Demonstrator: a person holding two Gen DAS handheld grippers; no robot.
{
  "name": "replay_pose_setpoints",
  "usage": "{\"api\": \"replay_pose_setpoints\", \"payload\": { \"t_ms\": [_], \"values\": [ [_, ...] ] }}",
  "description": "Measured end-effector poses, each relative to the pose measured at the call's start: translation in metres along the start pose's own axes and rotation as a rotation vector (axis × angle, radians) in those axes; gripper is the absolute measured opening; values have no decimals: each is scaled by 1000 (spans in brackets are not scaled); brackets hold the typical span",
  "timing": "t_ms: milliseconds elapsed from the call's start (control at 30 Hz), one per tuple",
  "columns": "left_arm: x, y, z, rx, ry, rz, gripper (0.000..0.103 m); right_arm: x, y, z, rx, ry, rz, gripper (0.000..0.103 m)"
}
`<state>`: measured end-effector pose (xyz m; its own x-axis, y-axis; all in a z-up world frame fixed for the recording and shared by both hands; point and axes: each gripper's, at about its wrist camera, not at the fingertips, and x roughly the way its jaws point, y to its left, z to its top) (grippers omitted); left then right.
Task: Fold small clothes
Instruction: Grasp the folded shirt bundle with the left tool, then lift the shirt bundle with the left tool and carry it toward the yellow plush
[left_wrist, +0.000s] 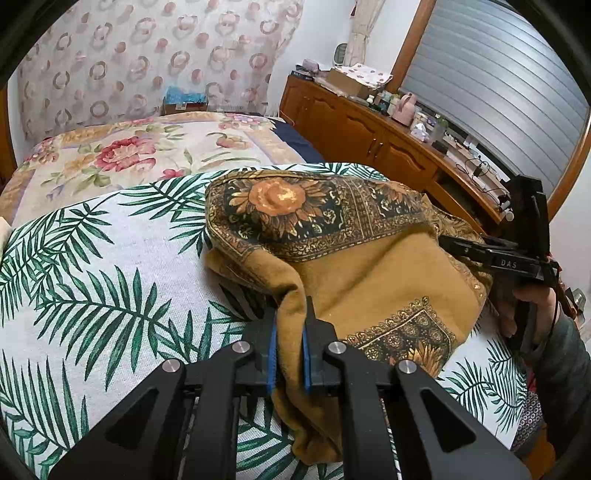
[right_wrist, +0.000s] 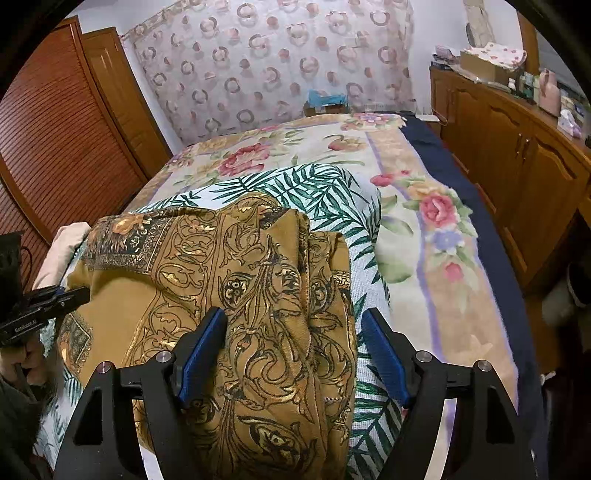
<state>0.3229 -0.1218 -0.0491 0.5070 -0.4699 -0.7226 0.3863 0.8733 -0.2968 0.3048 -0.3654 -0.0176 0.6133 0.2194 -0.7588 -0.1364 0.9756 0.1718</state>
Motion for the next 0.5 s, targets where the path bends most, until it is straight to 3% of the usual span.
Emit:
{"api": "replay_pose_setpoints", "payload": {
  "t_ms": [200, 367, 500],
  "values": [
    [0, -1, -1, 3, 0, 2, 11, 0, 13, -1, -57, -28, -54, 77],
    [1, -1, -2, 2, 4, 1, 12, 3, 15, -1, -79, -19, -14, 59],
    [5, 2, -4, -8, 18, -6, 16, 7, 9, 0, -56, 2, 15, 57]
  ]
}}
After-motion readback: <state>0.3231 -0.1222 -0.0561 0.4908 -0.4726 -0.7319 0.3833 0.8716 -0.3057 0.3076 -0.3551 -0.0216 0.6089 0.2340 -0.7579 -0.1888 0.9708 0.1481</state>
